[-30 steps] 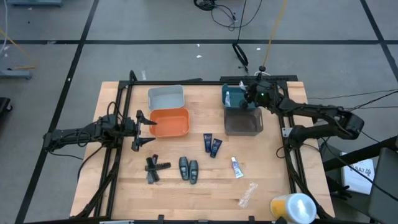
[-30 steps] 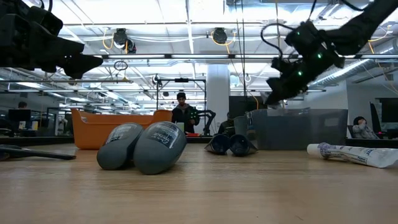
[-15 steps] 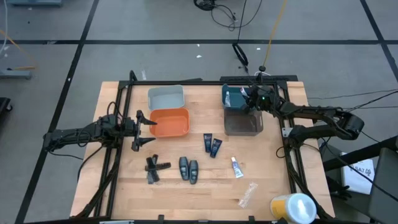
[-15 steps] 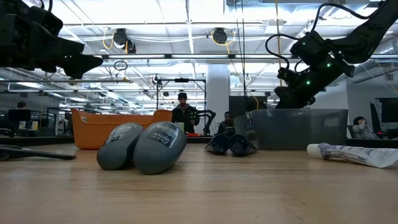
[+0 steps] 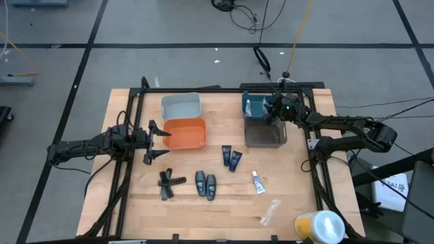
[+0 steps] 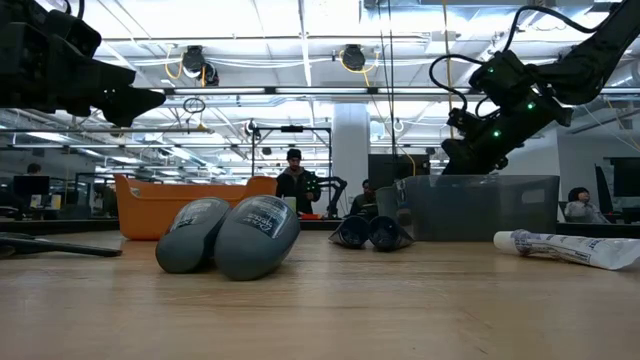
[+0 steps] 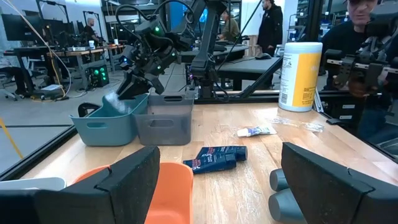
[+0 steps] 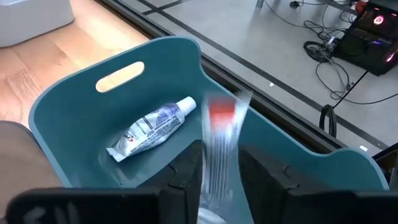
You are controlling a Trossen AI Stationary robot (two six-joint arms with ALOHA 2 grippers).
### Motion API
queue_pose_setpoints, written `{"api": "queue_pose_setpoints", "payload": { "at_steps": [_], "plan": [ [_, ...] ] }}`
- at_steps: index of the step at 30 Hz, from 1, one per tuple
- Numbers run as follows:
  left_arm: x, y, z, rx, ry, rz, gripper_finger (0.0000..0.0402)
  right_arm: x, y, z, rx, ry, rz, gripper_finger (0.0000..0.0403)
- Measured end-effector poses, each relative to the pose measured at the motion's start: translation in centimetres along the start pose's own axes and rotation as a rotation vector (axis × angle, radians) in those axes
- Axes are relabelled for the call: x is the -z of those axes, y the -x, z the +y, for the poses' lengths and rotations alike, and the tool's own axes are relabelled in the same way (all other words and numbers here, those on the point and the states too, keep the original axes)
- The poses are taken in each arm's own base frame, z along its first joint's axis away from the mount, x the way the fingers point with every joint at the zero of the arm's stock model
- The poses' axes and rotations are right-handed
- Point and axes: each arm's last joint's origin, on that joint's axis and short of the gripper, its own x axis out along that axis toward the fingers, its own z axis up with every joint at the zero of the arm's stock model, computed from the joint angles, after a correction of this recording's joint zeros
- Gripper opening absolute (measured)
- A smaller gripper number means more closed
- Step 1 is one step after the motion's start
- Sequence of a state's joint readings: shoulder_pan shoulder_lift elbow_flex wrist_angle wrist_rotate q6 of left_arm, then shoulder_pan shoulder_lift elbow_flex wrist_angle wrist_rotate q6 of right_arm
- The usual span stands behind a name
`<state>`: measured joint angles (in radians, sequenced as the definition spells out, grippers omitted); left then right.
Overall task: Pick & Place Travel size toiletries
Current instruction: Put the white toothpaste into the blue bin
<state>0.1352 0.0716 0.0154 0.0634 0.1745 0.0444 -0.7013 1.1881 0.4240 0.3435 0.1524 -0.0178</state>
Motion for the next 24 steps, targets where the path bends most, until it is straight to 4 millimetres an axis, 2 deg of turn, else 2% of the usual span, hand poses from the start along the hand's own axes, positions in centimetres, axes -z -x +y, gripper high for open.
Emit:
{"api": "queue_pose_setpoints", "payload": {
  "at_steps": [9, 18, 24],
  "plan": [
    [0.0, 0.0, 0.0, 0.000, 0.000, 0.000, 0.0328, -0.7, 0.1, 0.6, -0.063, -0.031, -0.071, 0.0139],
    [0.0, 0.0, 0.0, 0.000, 0.000, 0.000, 0.0328, -2.8, 0.9, 2.6, -0.363, -0.103, -0.285, 0.0138],
    [0.0, 0.0, 0.0, 0.000, 0.000, 0.000, 0.0328, -3.5, 2.1, 5.6, -0.568, -0.089, -0.325, 0.0146]
  ]
}}
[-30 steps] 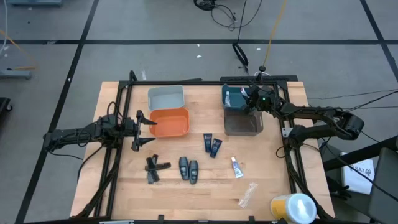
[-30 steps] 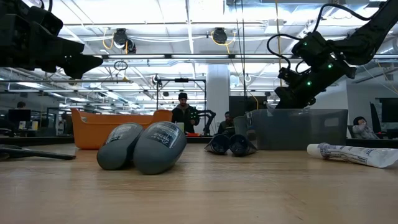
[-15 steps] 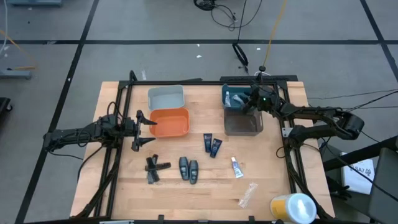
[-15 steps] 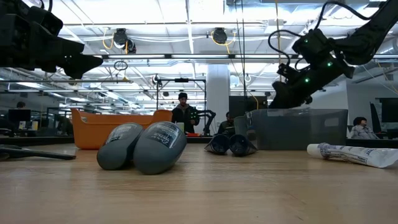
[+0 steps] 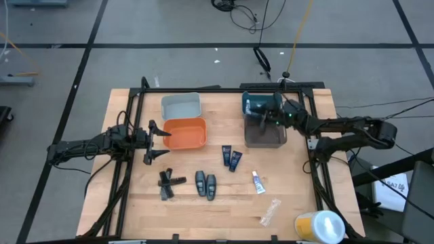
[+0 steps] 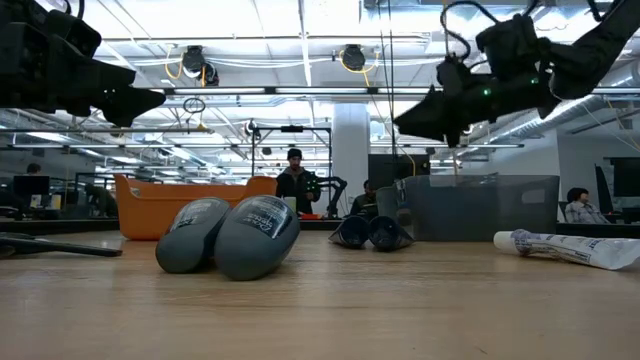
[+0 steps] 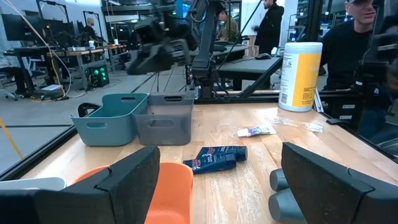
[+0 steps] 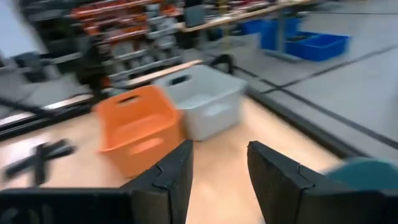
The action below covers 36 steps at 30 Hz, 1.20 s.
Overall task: Pick & Place Travel size toiletries
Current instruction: Put the white toothpaste into the blue bin
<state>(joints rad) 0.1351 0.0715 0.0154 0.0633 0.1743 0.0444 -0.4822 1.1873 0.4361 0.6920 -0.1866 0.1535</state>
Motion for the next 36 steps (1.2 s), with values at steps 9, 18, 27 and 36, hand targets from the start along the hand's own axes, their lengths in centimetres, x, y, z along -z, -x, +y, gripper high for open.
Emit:
{"api": "queue_pose_setpoints", "payload": {
  "at_steps": [9, 18, 27, 36],
  "plan": [
    [0.0, 0.0, 0.0, 0.000, 0.000, 0.000, 0.0328, 0.1, -0.9, 8.1, -0.201, 0.096, 0.133, 0.0147],
    [0.0, 0.0, 0.0, 0.000, 0.000, 0.000, 0.0328, 0.3, 1.8, 16.3, -0.101, 0.289, 0.317, 0.0166],
    [0.0, 0.0, 0.0, 0.000, 0.000, 0.000, 0.0328, 1.4, 4.8, 21.7, -0.189, 0.108, 0.384, 0.0187],
    [0.0, 0.0, 0.0, 0.000, 0.000, 0.000, 0.0328, 3.0, 4.0, 25.2, 0.095, 0.038, 0.902, 0.0187]
  ]
}}
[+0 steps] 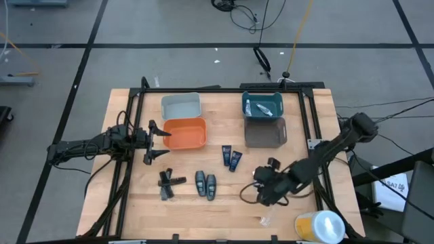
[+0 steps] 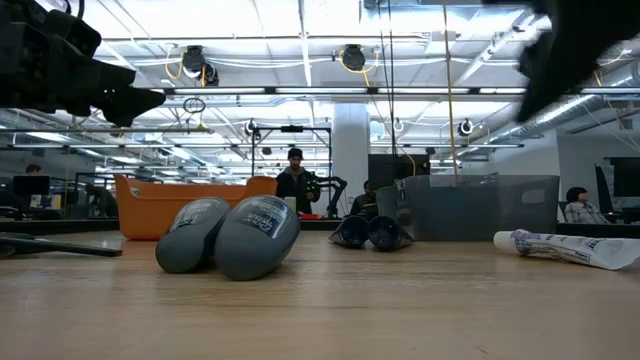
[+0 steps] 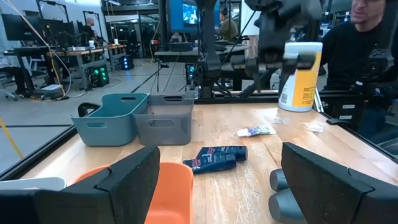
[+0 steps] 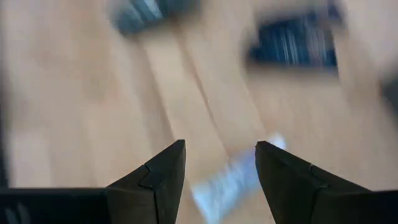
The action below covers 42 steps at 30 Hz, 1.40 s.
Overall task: Pick & Place Travel size toiletries
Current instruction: Put the white toothpaste into the blue bin
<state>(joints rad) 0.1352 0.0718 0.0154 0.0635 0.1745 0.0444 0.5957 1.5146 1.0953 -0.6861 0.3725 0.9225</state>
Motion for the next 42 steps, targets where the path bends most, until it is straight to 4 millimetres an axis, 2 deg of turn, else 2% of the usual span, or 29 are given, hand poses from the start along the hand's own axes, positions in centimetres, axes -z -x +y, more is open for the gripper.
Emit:
{"api": "queue_pose_setpoints", "payload": {
  "at_steps": [4, 10, 16, 23, 30, 42],
  "plan": [
    [0.0, 0.0, 0.0, 0.000, 0.000, 0.000, 0.0328, 1.2, -2.9, 0.1, 0.112, -0.113, 0.188, 0.0180],
    [0.0, 0.0, 0.0, 0.000, 0.000, 0.000, 0.0328, 1.0, -6.3, 0.5, 0.109, -0.148, 0.225, 0.0173],
    [0.0, 0.0, 0.0, 0.000, 0.000, 0.000, 0.0328, 1.0, -8.4, -0.5, 0.174, -0.190, 0.313, 0.0180],
    [0.0, 0.0, 0.0, 0.000, 0.000, 0.000, 0.0328, 0.9, -9.3, -1.5, 0.213, -0.174, 0.362, 0.0175],
    [0.0, 0.0, 0.0, 0.000, 0.000, 0.001, 0.0328, 0.5, -9.6, -1.0, 0.136, -0.001, 0.327, 0.0166],
    [0.0, 0.0, 0.0, 0.000, 0.000, 0.000, 0.0328, 0.3, -9.8, -1.1, 0.157, -0.041, 0.286, 0.0157]
  ]
}}
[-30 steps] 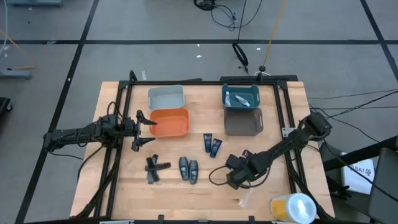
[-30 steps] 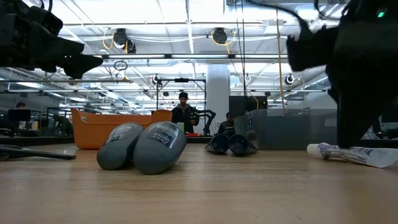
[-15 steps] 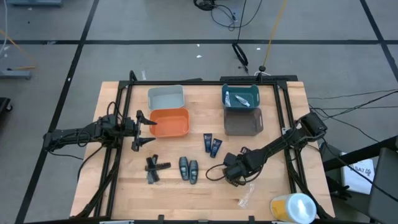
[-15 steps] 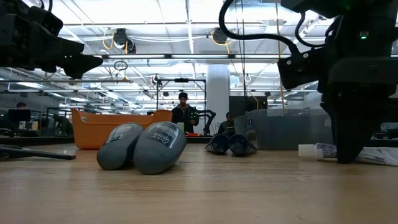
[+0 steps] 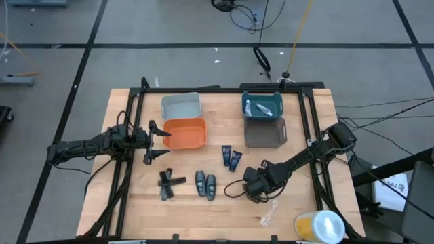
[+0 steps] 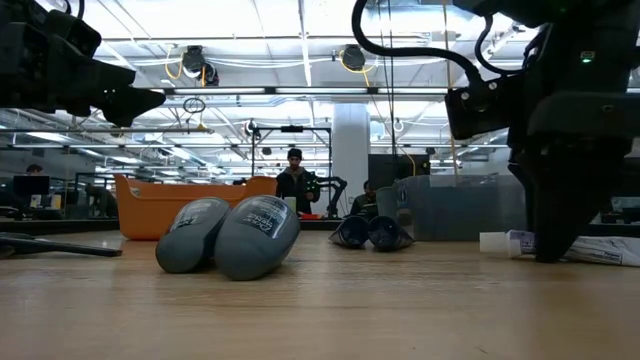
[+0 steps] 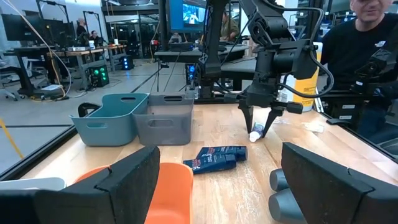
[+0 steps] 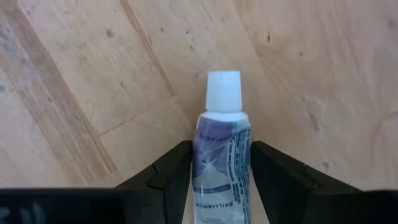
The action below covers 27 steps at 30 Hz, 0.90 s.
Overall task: Pick & Place Travel size toiletries
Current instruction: Put the white toothpaste into the blue bin
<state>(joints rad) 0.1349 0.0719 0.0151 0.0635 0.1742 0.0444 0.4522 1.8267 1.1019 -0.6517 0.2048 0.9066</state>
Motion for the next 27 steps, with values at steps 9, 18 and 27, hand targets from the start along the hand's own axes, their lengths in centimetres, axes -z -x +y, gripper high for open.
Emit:
{"api": "queue_pose_setpoints", "payload": {
  "at_steps": [9, 18, 27],
  "plan": [
    [0.00, 0.00, 0.00, 0.000, 0.000, 0.000, 0.0328, -0.22, -0.04, 0.12, 0.002, -0.016, -0.039, 0.0157],
    [0.00, 0.00, 0.00, 0.000, 0.000, 0.000, 0.0328, -0.22, -0.05, 0.15, -0.005, -0.018, -0.034, 0.0155],
    [0.00, 0.00, 0.00, 0.000, 0.000, 0.000, 0.0328, -0.22, -0.05, 0.20, -0.031, -0.016, -0.006, 0.0142]
  ]
}}
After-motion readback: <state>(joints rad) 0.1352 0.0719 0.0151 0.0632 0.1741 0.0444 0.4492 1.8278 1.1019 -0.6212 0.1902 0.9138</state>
